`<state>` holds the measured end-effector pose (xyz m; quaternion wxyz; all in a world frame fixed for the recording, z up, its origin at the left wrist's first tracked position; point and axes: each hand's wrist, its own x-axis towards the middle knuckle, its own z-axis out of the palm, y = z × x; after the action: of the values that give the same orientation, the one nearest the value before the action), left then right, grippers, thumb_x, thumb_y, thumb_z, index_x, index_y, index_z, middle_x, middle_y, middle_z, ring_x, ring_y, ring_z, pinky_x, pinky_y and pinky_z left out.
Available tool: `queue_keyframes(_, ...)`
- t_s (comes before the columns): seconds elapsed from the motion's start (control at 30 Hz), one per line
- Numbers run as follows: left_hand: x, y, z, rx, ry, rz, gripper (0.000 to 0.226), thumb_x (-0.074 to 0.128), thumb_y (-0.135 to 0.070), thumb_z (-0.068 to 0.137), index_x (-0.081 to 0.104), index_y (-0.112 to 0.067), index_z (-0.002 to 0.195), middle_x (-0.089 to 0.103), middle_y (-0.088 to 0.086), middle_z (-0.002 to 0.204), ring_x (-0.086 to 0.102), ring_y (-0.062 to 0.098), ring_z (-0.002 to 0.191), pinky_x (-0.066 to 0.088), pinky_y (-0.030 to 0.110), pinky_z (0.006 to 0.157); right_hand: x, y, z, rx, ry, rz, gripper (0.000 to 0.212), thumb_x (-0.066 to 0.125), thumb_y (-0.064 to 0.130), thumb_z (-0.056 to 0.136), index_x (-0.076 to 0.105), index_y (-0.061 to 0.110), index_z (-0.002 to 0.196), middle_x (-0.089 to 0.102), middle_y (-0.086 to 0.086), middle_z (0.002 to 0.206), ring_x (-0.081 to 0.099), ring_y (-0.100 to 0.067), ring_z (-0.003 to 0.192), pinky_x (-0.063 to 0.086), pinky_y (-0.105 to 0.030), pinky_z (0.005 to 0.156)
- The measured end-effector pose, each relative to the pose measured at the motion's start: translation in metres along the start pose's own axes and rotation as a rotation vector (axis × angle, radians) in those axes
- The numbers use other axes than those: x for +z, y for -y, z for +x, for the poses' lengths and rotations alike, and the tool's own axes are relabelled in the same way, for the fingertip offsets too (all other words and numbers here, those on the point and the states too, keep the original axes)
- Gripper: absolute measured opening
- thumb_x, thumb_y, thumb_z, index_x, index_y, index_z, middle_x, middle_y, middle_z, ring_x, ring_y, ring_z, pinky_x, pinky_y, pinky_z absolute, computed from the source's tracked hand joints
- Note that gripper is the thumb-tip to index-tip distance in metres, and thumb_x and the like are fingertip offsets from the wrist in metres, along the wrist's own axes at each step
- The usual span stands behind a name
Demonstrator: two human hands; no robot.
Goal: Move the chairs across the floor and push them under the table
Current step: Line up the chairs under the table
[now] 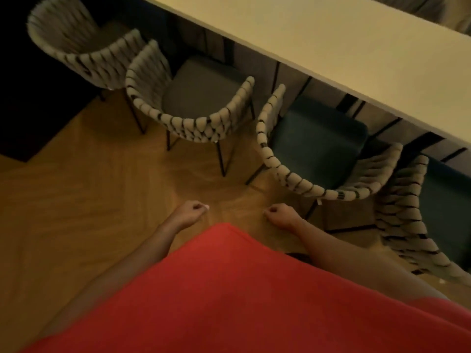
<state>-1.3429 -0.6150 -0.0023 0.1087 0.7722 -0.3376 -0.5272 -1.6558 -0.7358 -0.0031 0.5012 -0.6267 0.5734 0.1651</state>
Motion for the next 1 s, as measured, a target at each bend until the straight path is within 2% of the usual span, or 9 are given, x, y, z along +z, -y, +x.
queue_keyframes(0.1, -0.046, 0.018, 0.008, -0.010, -0.038, -0.088, 0.012, 0.061, -0.037, 0.107, 0.070, -0.031, 0.103, 0.078, 0.000, 0.115, 0.077, 0.020, 0.093, 0.052, 0.030, 0.071, 0.007, 0.050, 0.026, 0.013, 0.000, 0.057, 0.027, 0.062, 0.039, 0.103, 0.075, 0.015, 0.106, 0.077, -0.004, 0.107, 0.075, -0.019, 0.096, 0.063, -0.040, 0.090)
queue_keyframes(0.27, -0.110, 0.015, 0.025, -0.003, -0.103, -0.185, 0.016, 0.060, -0.037, 0.108, 0.071, -0.026, 0.105, 0.075, -0.002, 0.112, 0.074, 0.023, 0.101, 0.057, 0.037, 0.088, -0.001, 0.113, 0.064, 0.014, -0.019, 0.102, 0.024, 0.061, 0.038, 0.104, 0.075, 0.019, 0.102, 0.078, -0.003, 0.104, 0.075, -0.019, 0.097, 0.063, -0.037, 0.089)
queue_keyframes(0.47, -0.172, 0.000, 0.072, 0.021, -0.158, -0.250, 0.014, 0.062, -0.037, 0.107, 0.072, -0.031, 0.099, 0.077, -0.003, 0.110, 0.075, 0.020, 0.103, 0.053, 0.030, 0.078, -0.018, 0.162, 0.128, 0.016, -0.022, 0.156, 0.024, 0.060, 0.034, 0.103, 0.078, 0.019, 0.102, 0.078, -0.009, 0.099, 0.075, -0.026, 0.096, 0.063, -0.041, 0.084)
queue_keyframes(0.6, -0.224, -0.016, 0.107, 0.020, -0.174, -0.204, 0.012, 0.062, -0.039, 0.106, 0.072, -0.032, 0.102, 0.077, -0.003, 0.114, 0.072, 0.017, 0.106, 0.056, 0.038, 0.092, -0.027, 0.187, 0.192, 0.100, -0.058, 0.288, 0.032, 0.062, 0.039, 0.101, 0.074, 0.011, 0.110, 0.077, -0.015, 0.103, 0.074, -0.031, 0.096, 0.064, -0.050, 0.090)
queue_keyframes(0.7, -0.276, -0.032, 0.137, 0.000, -0.168, -0.124, 0.013, 0.063, -0.039, 0.106, 0.073, -0.030, 0.106, 0.075, -0.003, 0.114, 0.069, 0.018, 0.106, 0.055, 0.035, 0.088, -0.038, 0.203, 0.246, 0.147, -0.048, 0.380, 0.031, 0.064, 0.044, 0.094, 0.073, 0.016, 0.105, 0.078, -0.012, 0.100, 0.074, -0.028, 0.093, 0.062, -0.051, 0.093)
queue_keyframes(0.8, -0.329, -0.055, 0.171, 0.010, -0.185, -0.053, 0.018, 0.062, -0.038, 0.107, 0.074, -0.026, 0.111, 0.074, -0.002, 0.114, 0.069, 0.019, 0.104, 0.052, 0.033, 0.082, -0.052, 0.216, 0.304, 0.133, -0.052, 0.473, 0.031, 0.063, 0.046, 0.089, 0.071, 0.023, 0.109, 0.075, -0.009, 0.098, 0.070, -0.025, 0.083, 0.059, -0.042, 0.070)
queue_keyframes(0.87, -0.361, -0.070, 0.194, 0.014, -0.226, -0.047, 0.019, 0.062, -0.039, 0.107, 0.074, -0.026, 0.111, 0.074, -0.001, 0.113, 0.068, 0.021, 0.104, 0.053, 0.036, 0.085, -0.072, 0.252, 0.302, 0.152, -0.080, 0.471, 0.031, 0.061, 0.045, 0.091, 0.071, 0.022, 0.110, 0.075, -0.007, 0.096, 0.072, -0.024, 0.080, 0.059, -0.040, 0.066)
queue_keyframes(0.93, -0.384, -0.084, 0.215, 0.033, -0.267, -0.046, 0.024, 0.062, -0.039, 0.106, 0.075, -0.023, 0.117, 0.073, 0.000, 0.116, 0.068, 0.023, 0.107, 0.053, 0.038, 0.088, -0.091, 0.288, 0.292, 0.153, -0.159, 0.443, 0.025, 0.060, 0.040, 0.095, 0.072, 0.020, 0.103, 0.077, -0.007, 0.093, 0.075, -0.026, 0.085, 0.065, -0.046, 0.076)
queue_keyframes(1.0, -0.406, -0.098, 0.238, 0.047, -0.272, -0.025, 0.030, 0.062, -0.038, 0.107, 0.071, -0.019, 0.128, 0.069, 0.001, 0.123, 0.064, 0.021, 0.109, 0.052, 0.032, 0.081, -0.110, 0.319, 0.285, 0.163, -0.230, 0.426, 0.023, 0.058, 0.038, 0.097, 0.072, 0.020, 0.092, 0.076, -0.009, 0.094, 0.074, -0.028, 0.087, 0.063, -0.048, 0.083)
